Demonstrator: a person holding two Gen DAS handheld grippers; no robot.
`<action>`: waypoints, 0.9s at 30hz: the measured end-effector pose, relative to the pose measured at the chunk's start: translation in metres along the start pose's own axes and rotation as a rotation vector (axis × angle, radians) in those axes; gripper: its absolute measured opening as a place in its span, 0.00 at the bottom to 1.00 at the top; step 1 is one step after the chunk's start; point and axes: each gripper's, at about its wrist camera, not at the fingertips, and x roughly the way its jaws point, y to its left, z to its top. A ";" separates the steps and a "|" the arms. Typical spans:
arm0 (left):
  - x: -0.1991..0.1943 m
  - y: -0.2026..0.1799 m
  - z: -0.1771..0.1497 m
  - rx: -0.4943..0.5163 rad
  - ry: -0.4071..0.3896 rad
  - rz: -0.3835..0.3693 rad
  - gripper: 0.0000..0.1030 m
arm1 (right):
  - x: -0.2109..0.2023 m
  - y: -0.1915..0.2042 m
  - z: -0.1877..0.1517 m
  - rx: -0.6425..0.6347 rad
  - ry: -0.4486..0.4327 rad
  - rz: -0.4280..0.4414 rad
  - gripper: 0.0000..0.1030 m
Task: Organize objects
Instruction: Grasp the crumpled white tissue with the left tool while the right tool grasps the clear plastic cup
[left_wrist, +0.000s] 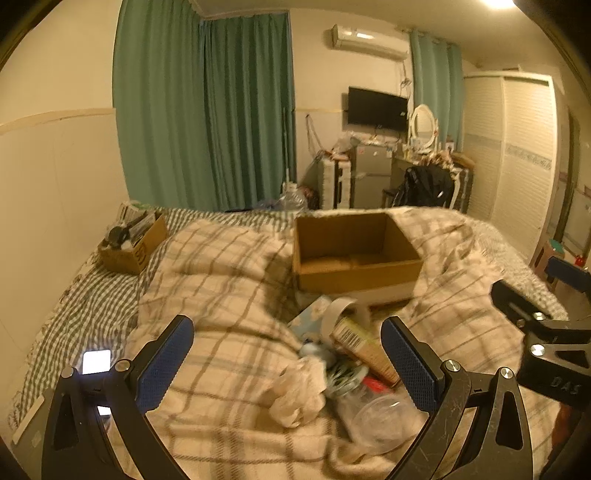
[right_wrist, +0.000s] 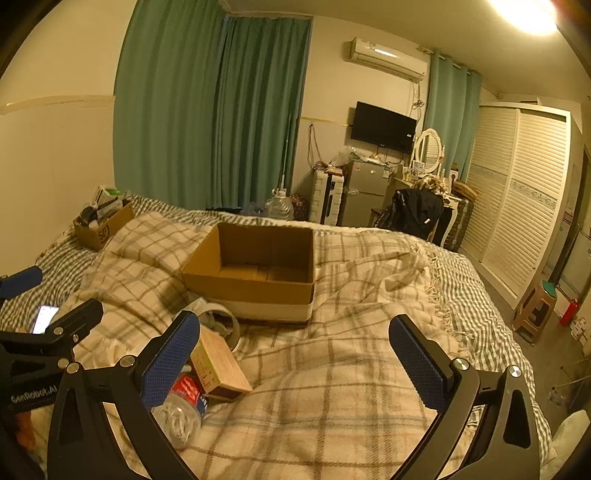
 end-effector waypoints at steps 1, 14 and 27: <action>0.004 0.002 -0.005 0.001 0.019 0.012 1.00 | 0.002 0.001 -0.003 -0.005 0.009 0.004 1.00; 0.087 0.003 -0.056 -0.029 0.323 -0.106 0.22 | 0.041 0.019 -0.035 -0.052 0.142 0.023 1.00; 0.031 0.034 -0.048 -0.024 0.200 -0.062 0.11 | 0.054 0.076 -0.052 -0.122 0.283 0.115 0.99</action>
